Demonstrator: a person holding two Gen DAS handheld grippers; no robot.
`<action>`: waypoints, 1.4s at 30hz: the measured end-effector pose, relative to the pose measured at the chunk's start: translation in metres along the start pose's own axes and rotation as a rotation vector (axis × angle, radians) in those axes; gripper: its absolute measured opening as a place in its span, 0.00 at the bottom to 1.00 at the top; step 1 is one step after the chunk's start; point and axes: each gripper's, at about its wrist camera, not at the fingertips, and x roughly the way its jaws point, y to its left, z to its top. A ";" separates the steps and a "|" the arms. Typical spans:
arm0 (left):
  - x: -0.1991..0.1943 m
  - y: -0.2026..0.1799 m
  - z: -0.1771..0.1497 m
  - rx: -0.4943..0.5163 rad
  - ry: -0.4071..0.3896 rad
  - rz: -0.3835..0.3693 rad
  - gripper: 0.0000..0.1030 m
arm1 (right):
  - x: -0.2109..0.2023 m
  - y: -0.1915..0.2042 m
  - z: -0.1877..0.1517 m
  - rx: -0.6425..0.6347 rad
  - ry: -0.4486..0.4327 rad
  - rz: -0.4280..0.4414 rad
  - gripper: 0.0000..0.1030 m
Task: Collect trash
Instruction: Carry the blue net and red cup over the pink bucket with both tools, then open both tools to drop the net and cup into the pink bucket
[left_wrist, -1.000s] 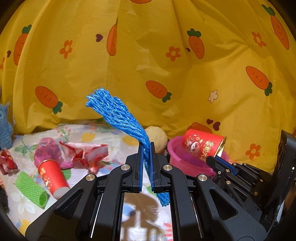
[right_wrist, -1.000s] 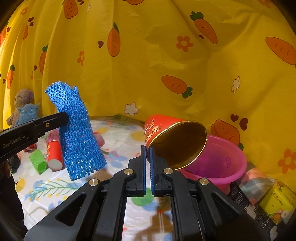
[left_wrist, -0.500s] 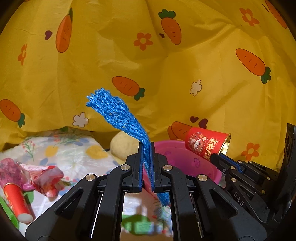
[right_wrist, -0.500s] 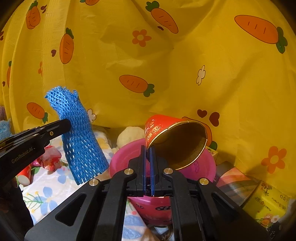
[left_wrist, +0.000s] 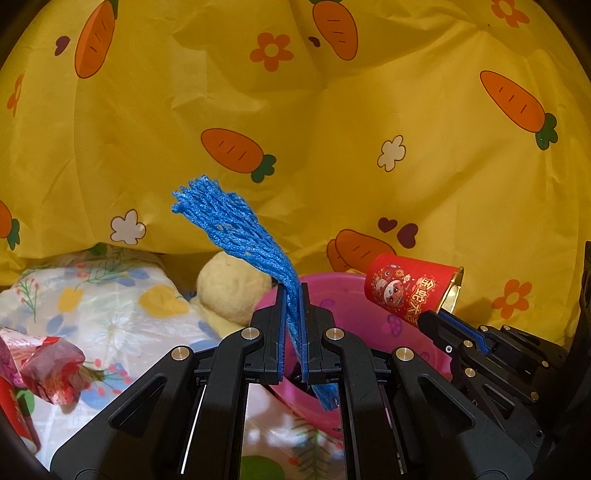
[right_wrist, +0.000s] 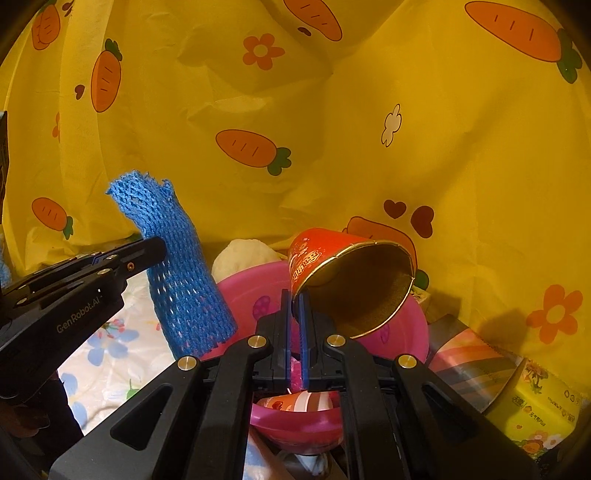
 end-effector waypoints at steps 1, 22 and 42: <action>0.001 0.000 0.000 0.000 0.002 -0.002 0.05 | 0.001 -0.001 0.000 0.000 0.003 0.000 0.04; 0.038 -0.010 -0.009 0.005 0.042 -0.035 0.05 | 0.023 -0.014 -0.007 0.035 0.044 -0.003 0.04; 0.052 -0.007 -0.017 -0.021 0.089 -0.073 0.06 | 0.032 -0.014 -0.009 0.032 0.057 0.002 0.04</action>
